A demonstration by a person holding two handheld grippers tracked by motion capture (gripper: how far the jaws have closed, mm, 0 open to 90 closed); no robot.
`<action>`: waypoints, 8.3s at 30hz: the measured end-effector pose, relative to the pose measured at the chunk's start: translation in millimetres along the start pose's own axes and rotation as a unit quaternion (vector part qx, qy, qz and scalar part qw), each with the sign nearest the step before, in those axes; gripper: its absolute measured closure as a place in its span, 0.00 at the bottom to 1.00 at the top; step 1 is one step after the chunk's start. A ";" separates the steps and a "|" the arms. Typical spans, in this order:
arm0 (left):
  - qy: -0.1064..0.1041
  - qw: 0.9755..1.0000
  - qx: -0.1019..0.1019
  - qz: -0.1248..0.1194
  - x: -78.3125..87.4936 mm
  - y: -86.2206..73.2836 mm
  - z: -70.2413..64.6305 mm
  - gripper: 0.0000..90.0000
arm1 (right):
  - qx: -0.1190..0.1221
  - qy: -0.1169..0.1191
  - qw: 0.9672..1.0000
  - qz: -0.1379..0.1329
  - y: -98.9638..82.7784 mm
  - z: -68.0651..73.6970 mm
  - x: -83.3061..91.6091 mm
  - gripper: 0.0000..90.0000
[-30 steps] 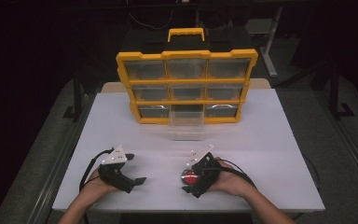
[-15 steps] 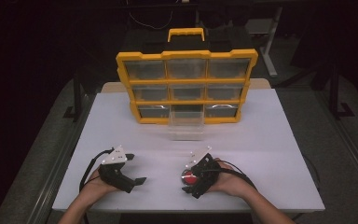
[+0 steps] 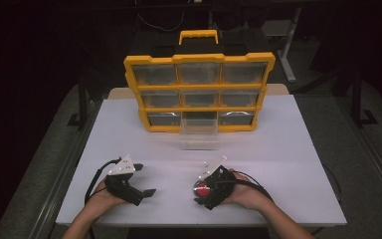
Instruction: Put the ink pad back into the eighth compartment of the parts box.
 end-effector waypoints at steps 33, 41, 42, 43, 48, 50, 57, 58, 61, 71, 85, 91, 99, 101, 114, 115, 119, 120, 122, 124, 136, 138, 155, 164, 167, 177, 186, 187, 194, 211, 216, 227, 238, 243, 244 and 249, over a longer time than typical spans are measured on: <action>0.000 1.000 0.001 -0.002 -0.1 0.5 -0.7 0.00 | 0.007 -0.005 1.000 0.000 -1.8 -0.3 4.5 0.31; -0.001 1.000 -0.001 -0.001 -0.1 0.3 -1.2 0.00 | 0.009 -0.005 1.000 -0.002 -2.1 0.0 4.7 0.32; -0.002 1.000 -0.002 -0.001 -0.1 0.2 -1.2 0.00 | 0.009 -0.005 1.000 -0.002 -2.1 0.1 4.8 0.32; -0.002 1.000 -0.002 -0.001 -0.1 0.2 -1.4 0.00 | 0.010 -0.005 1.000 -0.002 -2.1 0.1 4.8 0.32; -0.002 1.000 -0.004 -0.001 0.2 0.4 -1.6 0.00 | 0.012 -0.004 1.000 -0.002 -1.8 0.0 5.2 0.32; -0.003 1.000 -0.003 -0.001 0.3 0.5 -1.5 0.00 | 0.015 -0.002 1.000 -0.003 -1.7 -0.5 5.9 0.32; -0.003 1.000 -0.001 -0.003 0.7 0.7 -1.4 0.00 | -0.003 -0.004 1.000 -0.008 -0.7 -3.8 10.6 0.32; -0.003 1.000 -0.001 -0.003 0.8 0.7 -1.3 0.00 | -0.003 -0.007 1.000 -0.011 -0.3 -6.2 13.0 0.32; -0.003 1.000 0.000 -0.004 1.2 0.8 -1.3 0.00 | -0.008 -0.014 1.000 -0.015 0.4 -8.8 16.3 0.32; -0.004 1.000 0.001 -0.005 1.1 0.9 -1.5 0.00 | -0.023 -0.024 0.999 -0.019 0.0 -16.1 24.6 0.32; -0.005 1.000 0.001 -0.006 1.2 1.1 -1.8 0.00 | -0.045 -0.042 0.998 -0.023 -3.3 -28.4 35.8 0.32; -0.004 1.000 0.002 -0.007 1.4 1.2 -1.7 0.00 | -0.053 -0.052 0.997 -0.025 -5.0 -33.8 41.3 0.32; -0.003 1.000 0.001 -0.007 1.5 1.2 -1.8 0.00 | -0.065 -0.062 0.995 -0.030 -7.9 -41.2 47.4 0.32; -0.003 1.000 0.001 -0.008 1.8 1.4 -1.7 0.00 | -0.069 -0.065 0.995 -0.031 -8.7 -43.4 48.7 0.32; -0.002 1.000 0.002 -0.007 1.7 1.0 -1.7 0.00 | -0.086 -0.081 0.992 -0.036 -13.8 -54.1 58.2 0.32; -0.002 1.000 0.002 -0.007 1.7 0.9 -1.8 0.00 | -0.088 -0.081 0.992 -0.035 -14.2 -54.8 59.1 0.32; -0.003 1.000 0.002 -0.007 1.6 0.7 -1.8 0.00 | -0.091 -0.089 0.991 -0.038 -15.5 -58.8 62.5 0.32; -0.002 1.000 0.002 -0.007 1.6 0.7 -1.7 0.00 | -0.094 -0.091 0.991 -0.038 -15.9 -59.6 63.3 0.32; -0.002 1.000 0.002 -0.008 1.8 0.8 -1.6 0.00 | -0.098 -0.094 0.990 -0.039 -17.0 -61.9 64.7 0.32; -0.002 1.000 0.002 -0.008 1.8 0.9 -1.5 0.00 | -0.105 -0.098 0.989 -0.039 -18.5 -64.3 66.3 0.32; -0.003 1.000 0.003 -0.006 1.5 0.6 -1.7 0.00 | -0.124 -0.110 0.985 -0.045 -24.4 -75.8 74.3 0.32; -0.003 1.000 0.002 -0.005 1.1 0.5 -1.4 0.00 | -0.128 -0.113 0.984 -0.046 -24.9 -77.6 75.9 0.32; -0.003 1.000 0.004 -0.006 1.0 0.5 -0.9 0.00 | -0.137 -0.128 0.981 -0.048 -20.0 -95.2 87.4 0.32; -0.002 1.000 0.004 -0.006 1.1 0.8 -1.0 0.00 | -0.137 -0.128 0.981 -0.051 -13.4 -97.7 93.7 0.32; -0.003 1.000 0.004 -0.006 1.3 0.8 -1.2 0.00 | -0.138 -0.129 0.981 -0.052 -9.2 -98.5 97.2 0.32; -0.002 1.000 0.004 -0.006 1.5 0.8 -0.9 0.00 | -0.136 -0.132 0.980 -0.058 2.1 -102.2 105.9 0.32; -0.001 1.000 0.007 -0.007 1.5 1.0 -0.5 0.00 | -0.128 -0.138 0.980 -0.065 17.5 -107.2 114.8 0.32; -0.002 1.000 0.007 -0.007 1.4 0.9 -0.5 0.00 | -0.129 -0.138 0.980 -0.067 19.3 -107.2 116.0 0.32; -0.001 1.000 0.009 -0.008 1.5 0.9 -0.2 0.00 | -0.122 -0.142 0.980 -0.071 29.6 -109.9 123.7 0.32; -0.006 1.000 0.020 -0.011 2.4 2.0 0.8 0.00 | -0.112 -0.135 0.981 -0.079 67.3 -118.6 124.3 0.32; -0.004 1.000 0.026 -0.015 2.4 2.7 0.8 0.00 | -0.105 -0.130 0.983 -0.078 76.5 -119.2 120.4 0.32; -0.004 1.000 0.023 -0.014 2.4 2.9 0.1 0.00 | -0.096 -0.120 0.985 -0.073 92.9 -120.1 106.9 0.32; -0.005 1.000 0.021 -0.013 1.5 3.2 -1.2 0.00 | -0.095 -0.104 0.988 -0.065 106.7 -122.9 86.8 0.32; -0.006 1.000 0.021 -0.014 1.8 3.2 -1.5 0.00 | -0.097 -0.098 0.989 -0.055 109.1 -125.3 76.3 0.31; -0.006 1.000 0.021 -0.014 1.9 3.1 -1.5 0.00 | -0.098 -0.095 0.989 -0.053 108.9 -126.1 74.1 0.31; -0.005 1.000 0.021 -0.014 2.3 3.2 -1.4 0.00 | -0.111 -0.084 0.989 -0.055 108.0 -127.9 70.2 0.29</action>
Point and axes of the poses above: each handheld gripper's, and its own axes: x roughly backward along the jaws, y roughly out of its top, z roughly to its left, the point moved 7 cm from there along -x, roughly forward along the jaws, and after that the axes turned 5 degrees about y, right-handed, at the moved point
